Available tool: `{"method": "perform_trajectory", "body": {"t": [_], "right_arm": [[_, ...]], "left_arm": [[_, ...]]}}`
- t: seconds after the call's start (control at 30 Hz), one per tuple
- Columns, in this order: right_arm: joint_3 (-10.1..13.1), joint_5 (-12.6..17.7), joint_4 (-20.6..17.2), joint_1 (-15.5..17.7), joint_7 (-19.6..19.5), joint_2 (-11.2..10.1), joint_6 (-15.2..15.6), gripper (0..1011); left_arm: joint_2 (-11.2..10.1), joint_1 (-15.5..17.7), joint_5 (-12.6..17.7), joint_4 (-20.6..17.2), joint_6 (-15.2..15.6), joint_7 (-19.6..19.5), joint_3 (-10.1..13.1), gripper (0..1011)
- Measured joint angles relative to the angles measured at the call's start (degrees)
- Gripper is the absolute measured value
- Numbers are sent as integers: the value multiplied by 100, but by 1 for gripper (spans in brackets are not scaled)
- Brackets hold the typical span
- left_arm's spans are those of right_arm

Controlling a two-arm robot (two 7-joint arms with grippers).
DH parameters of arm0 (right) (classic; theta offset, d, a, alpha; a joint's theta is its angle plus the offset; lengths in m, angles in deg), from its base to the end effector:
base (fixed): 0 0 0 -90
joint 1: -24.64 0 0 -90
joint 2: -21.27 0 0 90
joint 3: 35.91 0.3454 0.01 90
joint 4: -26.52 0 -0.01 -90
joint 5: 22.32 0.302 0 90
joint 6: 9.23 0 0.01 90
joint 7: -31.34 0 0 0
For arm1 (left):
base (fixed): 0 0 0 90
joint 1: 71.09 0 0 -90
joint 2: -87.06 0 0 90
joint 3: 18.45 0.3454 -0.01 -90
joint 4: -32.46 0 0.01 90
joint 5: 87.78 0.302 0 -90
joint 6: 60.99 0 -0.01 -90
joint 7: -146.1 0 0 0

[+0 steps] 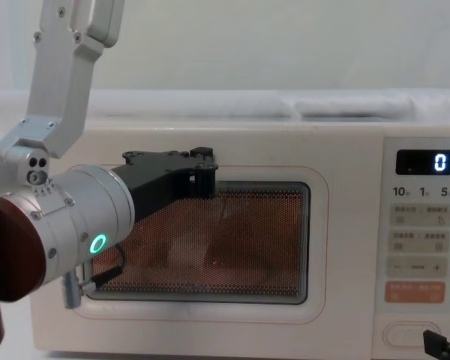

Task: Press the button to open the microwave door with one hand; close the microwave door with the other hand.

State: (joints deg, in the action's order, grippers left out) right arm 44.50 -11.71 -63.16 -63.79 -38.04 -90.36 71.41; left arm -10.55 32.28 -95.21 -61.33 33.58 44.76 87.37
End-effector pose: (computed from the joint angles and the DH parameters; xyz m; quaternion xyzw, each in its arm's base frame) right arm 0.3077 -0.0815 -0.3587 -0.0486 -0.0842 -0.4916 0.8654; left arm 0.3810 -0.0427 -0.2633 -0.0426 -0.0819 0.5170 0.8510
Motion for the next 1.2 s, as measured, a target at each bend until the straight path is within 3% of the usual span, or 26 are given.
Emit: {"method": "perform_trajectory", "body": {"t": [0.57, 0.77, 1.2], "right_arm": [[1, 0, 0, 0, 0, 0, 0, 1001], [1, 0, 0, 0, 0, 0, 0, 1000], [1, 0, 0, 0, 0, 0, 0, 1000]], "left_arm": [[27, 6, -15, 27, -11, 30, 5, 0], [47, -51, -144, -35, 8, 12, -36, 0], [-80, -625, -557, -772, 218, -4, -150, 3]]}}
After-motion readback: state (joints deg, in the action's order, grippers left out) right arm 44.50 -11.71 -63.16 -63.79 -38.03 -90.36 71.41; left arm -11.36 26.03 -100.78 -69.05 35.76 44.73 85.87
